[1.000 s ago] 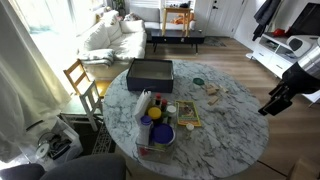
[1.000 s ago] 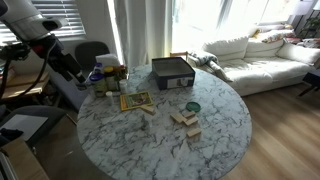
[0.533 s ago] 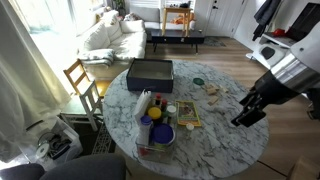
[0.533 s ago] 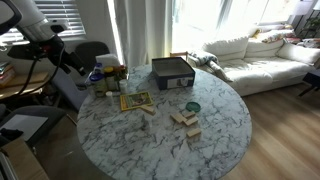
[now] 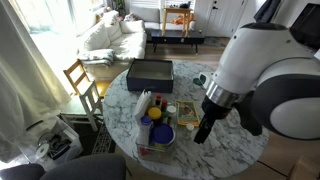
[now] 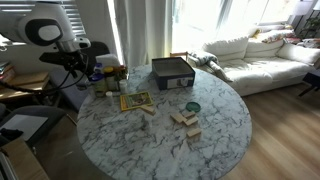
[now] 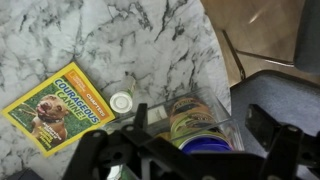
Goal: Pick up the white bottle on the table top and put it on top of the wooden block, pick up the wooden block with a white bottle on top and move it slightly to the right
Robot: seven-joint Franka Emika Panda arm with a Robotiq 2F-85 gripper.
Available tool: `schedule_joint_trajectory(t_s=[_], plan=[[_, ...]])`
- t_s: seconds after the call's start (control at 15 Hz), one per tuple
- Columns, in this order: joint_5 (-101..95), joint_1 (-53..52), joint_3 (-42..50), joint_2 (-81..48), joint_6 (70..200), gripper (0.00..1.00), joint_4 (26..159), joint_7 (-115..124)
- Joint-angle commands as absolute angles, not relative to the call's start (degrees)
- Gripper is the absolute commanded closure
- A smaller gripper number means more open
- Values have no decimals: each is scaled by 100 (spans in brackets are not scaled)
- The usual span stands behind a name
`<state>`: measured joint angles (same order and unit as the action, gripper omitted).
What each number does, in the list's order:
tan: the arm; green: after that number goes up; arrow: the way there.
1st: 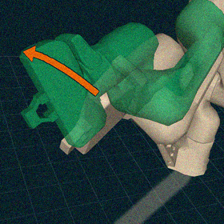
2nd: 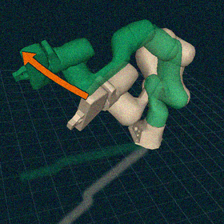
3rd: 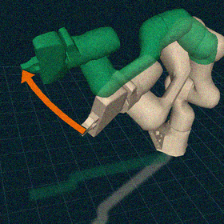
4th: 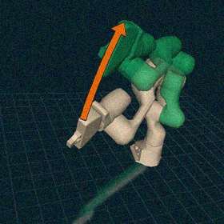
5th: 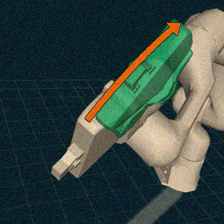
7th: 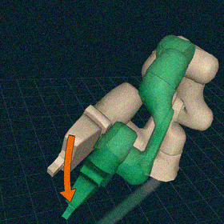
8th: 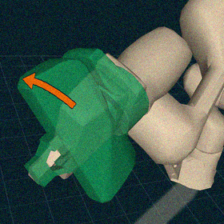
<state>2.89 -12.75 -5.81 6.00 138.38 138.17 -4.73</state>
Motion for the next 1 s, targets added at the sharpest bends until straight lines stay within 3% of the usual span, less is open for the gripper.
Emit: schedule_joint_trajectory(t_s=[0.0,0.93], plan=[[-144,-1055,-666,-324,13809,0,13130,-503],[254,-785,-663,-746,14314,0,13074,-957]])
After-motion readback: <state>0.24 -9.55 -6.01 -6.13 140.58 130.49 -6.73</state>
